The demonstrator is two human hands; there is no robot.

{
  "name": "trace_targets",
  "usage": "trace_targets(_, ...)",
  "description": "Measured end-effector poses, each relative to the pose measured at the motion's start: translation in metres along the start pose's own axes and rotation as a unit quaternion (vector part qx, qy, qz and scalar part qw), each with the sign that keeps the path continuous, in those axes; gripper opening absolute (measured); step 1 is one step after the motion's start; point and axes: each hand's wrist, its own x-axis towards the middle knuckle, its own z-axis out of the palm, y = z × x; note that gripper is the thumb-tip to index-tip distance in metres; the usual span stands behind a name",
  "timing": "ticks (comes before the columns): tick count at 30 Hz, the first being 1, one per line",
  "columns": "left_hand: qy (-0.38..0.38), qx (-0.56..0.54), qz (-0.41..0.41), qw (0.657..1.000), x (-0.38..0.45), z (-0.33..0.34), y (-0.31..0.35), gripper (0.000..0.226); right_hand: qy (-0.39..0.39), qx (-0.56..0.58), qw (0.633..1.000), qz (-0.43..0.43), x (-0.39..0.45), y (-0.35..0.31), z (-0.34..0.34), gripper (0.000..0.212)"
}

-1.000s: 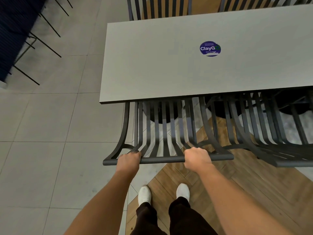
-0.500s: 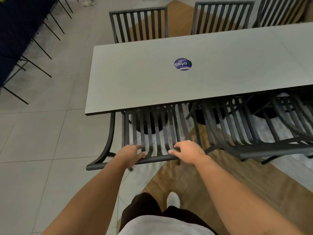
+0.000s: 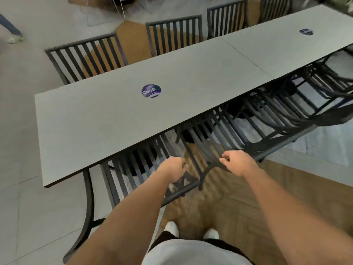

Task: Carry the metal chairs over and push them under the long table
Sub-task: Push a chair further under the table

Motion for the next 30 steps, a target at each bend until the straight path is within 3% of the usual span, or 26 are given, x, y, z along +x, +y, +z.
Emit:
trace_targets(9,0.004,0.033,0.036,0.999,0.062,-0.012,0.066,0.037,0.022,0.015,0.999,0.020,0.024,0.068,-0.030,0.035)
trace_targets(22,0.049,-0.064,-0.119,0.990,0.130,0.051,0.195,0.035,-0.048,-0.092,0.988,-0.116,0.121,0.218,-0.096,0.033)
trace_targets(30,0.075,-0.107,-0.153,0.979,0.145,0.064,0.235,0.033,-0.067,-0.096,0.988,-0.104,0.147,0.274,-0.123,0.039)
